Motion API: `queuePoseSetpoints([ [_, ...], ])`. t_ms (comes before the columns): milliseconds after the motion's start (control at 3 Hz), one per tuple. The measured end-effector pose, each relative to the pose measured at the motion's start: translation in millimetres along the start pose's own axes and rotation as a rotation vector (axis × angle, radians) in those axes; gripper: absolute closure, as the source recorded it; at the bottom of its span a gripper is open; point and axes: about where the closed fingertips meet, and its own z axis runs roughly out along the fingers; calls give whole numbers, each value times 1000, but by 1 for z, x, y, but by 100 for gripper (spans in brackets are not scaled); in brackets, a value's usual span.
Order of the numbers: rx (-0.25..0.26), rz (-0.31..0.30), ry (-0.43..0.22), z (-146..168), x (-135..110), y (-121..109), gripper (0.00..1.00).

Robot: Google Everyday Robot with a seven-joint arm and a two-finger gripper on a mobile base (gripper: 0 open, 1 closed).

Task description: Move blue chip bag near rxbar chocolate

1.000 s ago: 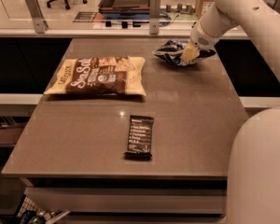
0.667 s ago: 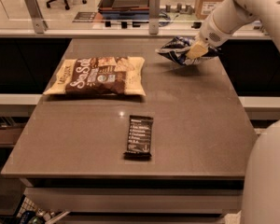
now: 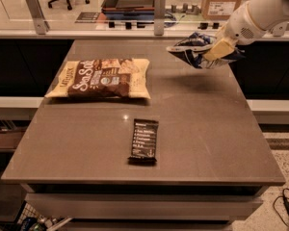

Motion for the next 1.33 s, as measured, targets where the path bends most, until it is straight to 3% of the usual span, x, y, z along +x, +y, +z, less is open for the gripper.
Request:
queuePoseSetpoints([
  [667, -38, -29, -6, -39, 0, 53, 100],
  [1333, -25, -30, 31, -56, 2, 119, 100],
])
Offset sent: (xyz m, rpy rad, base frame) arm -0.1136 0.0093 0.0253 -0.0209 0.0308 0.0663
